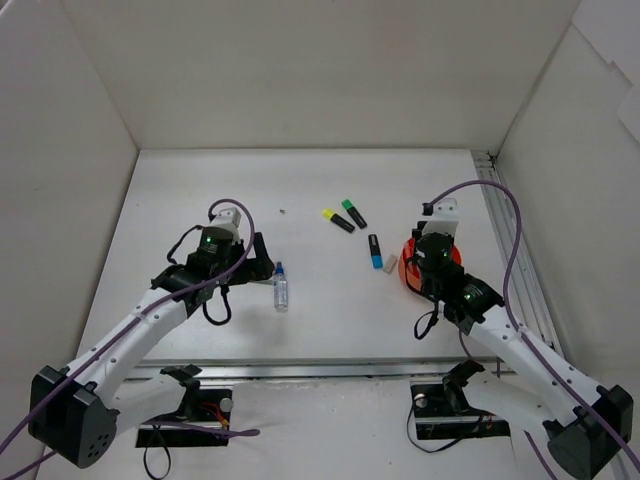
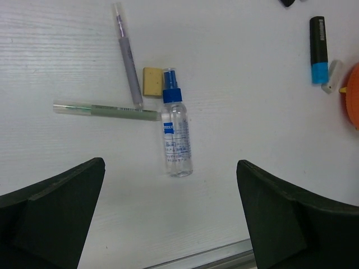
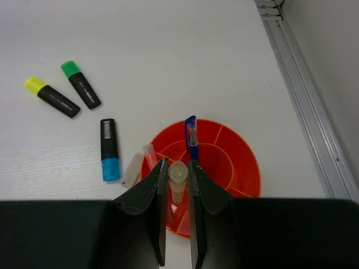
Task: Sort the stationery into containers
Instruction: Place the pen in the storage box.
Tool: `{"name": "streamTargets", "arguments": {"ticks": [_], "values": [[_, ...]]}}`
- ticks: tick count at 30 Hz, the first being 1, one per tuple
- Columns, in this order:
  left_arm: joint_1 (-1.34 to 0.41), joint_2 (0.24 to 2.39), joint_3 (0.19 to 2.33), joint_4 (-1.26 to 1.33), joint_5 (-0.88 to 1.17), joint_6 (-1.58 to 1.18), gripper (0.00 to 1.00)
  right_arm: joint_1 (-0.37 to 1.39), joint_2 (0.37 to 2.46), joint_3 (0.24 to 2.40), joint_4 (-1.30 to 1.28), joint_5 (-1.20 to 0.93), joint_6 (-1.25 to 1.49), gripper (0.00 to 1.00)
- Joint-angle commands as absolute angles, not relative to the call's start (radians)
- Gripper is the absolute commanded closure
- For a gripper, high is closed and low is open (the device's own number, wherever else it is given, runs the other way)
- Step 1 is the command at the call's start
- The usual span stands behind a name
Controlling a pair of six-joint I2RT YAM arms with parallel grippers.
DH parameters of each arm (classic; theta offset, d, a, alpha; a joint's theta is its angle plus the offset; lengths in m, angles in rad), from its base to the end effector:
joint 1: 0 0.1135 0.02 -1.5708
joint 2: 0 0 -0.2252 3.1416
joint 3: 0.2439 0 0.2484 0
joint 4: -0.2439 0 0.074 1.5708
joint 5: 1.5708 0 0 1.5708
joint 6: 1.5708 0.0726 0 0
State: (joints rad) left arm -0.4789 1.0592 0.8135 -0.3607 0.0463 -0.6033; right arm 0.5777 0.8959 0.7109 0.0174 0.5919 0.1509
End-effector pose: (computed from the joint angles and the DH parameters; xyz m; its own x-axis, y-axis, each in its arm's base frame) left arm 0.2457 -0.1313 0.2259 -0.6968 -0.2768 -0.6617 0.1199 0.8646 -0.4879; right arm 0.2396 0.1078 0.2816 -0.1370 0.0596 -0.9888 0.0286 0.9980 0.0562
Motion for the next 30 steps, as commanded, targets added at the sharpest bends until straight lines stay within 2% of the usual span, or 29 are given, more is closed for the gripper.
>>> {"name": "streamTargets", "arguments": {"ticks": [1, 9, 11, 13, 15, 19, 23, 24, 25, 28, 30], "values": [[-0.443, 1.061, 0.858, -0.342, 0.11, -0.672, 0.0, 0.548, 0.936, 0.729, 0.06, 0.663, 0.118, 1.0], [-0.341, 1.104, 0.853, -0.38, 0.127, -0.709, 0.0, 0.517, 1.003, 0.719, 0.098, 0.572, 0.13, 1.0], [-0.321, 1.115, 0.851, -0.388, 0.141, -0.721, 0.0, 0.517, 1.011, 0.716, 0.095, 0.569, 0.136, 0.97], [-0.296, 1.118, 0.848, -0.39, 0.147, -0.73, 0.0, 0.515, 1.011, 0.71, 0.095, 0.555, 0.149, 0.96], [-0.284, 1.121, 0.842, -0.388, 0.152, -0.736, 0.0, 0.518, 0.996, 0.704, 0.095, 0.528, 0.161, 1.0], [-0.275, 1.124, 0.83, -0.382, 0.15, -0.753, 0.0, 0.519, 0.962, 0.704, 0.095, 0.503, 0.161, 0.97], [-0.255, 1.155, 0.831, -0.414, 0.123, -0.799, 0.0, 0.517, 0.948, 0.703, 0.074, 0.502, 0.172, 0.72], [-0.255, 1.166, 0.836, -0.426, 0.106, -0.808, 0.0, 0.518, 0.943, 0.703, 0.058, 0.499, 0.178, 0.63], [-0.241, 1.178, 0.844, -0.439, 0.103, -0.818, 0.0, 0.517, 0.939, 0.703, 0.052, 0.499, 0.181, 0.46], [-0.232, 1.229, 0.864, -0.477, 0.101, -0.874, 0.0, 0.518, 0.905, 0.699, 0.032, 0.492, 0.19, 0.28], [-0.213, 1.261, 0.864, -0.485, 0.107, -0.923, 0.01, 0.517, 0.87, 0.698, 0.029, 0.468, 0.192, 0.22]]}}
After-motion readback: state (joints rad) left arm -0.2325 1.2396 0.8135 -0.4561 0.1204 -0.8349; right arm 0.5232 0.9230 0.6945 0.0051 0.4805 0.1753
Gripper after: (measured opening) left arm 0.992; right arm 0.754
